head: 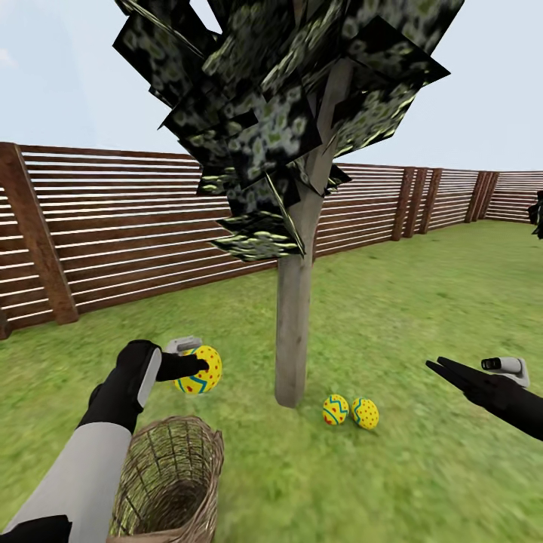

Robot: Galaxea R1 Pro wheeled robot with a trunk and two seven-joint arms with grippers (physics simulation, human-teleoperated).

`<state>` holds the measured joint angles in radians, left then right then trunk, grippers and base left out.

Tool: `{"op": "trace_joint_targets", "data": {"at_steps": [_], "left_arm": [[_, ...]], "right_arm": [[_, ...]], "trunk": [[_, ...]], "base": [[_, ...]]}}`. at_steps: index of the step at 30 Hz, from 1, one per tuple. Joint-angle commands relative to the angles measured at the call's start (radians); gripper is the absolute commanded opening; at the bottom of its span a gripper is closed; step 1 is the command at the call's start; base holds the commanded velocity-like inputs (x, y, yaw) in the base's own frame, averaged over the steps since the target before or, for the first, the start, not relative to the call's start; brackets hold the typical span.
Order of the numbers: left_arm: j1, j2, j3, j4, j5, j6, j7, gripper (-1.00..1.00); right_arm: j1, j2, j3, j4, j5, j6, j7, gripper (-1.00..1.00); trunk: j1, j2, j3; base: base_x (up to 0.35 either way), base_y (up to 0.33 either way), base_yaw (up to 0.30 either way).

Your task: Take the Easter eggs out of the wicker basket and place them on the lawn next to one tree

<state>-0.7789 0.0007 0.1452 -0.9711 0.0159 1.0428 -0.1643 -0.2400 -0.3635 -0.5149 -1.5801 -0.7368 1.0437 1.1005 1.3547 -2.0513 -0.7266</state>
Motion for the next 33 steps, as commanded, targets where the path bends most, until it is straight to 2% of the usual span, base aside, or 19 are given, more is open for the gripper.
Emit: {"op": "trace_joint_targets", "data": {"at_steps": [1, 7, 16, 25, 33], "left_arm": [[-0.001, 0.000, 0.002, 0.000, 0.001, 0.004, -0.002, -1.00], [0.000, 0.001, 0.001, 0.001, 0.000, 0.004, -0.001, -1.00], [0.000, 0.001, 0.000, 0.003, -0.001, 0.004, -0.001, -1.00], [-0.002, 0.001, 0.000, 0.048, -0.003, 0.004, 0.002, -1.00], [-0.003, 0.001, 0.000, 0.164, -0.005, 0.004, 0.010, -1.00]], "right_arm": [[-0.001, 0.000, -0.001, 0.000, 0.002, 0.004, 0.004, 1.00], [-0.001, 0.000, -0.001, 0.000, 0.002, 0.004, 0.004, 1.00], [-0.001, 0.000, -0.001, 0.000, 0.002, 0.004, 0.004, 1.00], [-0.001, 0.000, -0.001, 0.000, 0.002, 0.004, 0.004, 1.00], [-0.001, 0.000, -0.002, 0.000, 0.002, 0.004, 0.004, 1.00]], "trunk": [[0.000, 0.000, -0.001], [0.000, 0.000, 0.003], [0.000, 0.000, 0.012], [0.000, 0.000, 0.017], [0.000, 0.000, 0.017]], "base": [[0.000, 0.000, -0.062], [0.000, -0.123, -0.166], [0.000, -0.270, -0.219], [0.000, -0.283, -0.140], [0.005, -0.284, -0.013]]}}
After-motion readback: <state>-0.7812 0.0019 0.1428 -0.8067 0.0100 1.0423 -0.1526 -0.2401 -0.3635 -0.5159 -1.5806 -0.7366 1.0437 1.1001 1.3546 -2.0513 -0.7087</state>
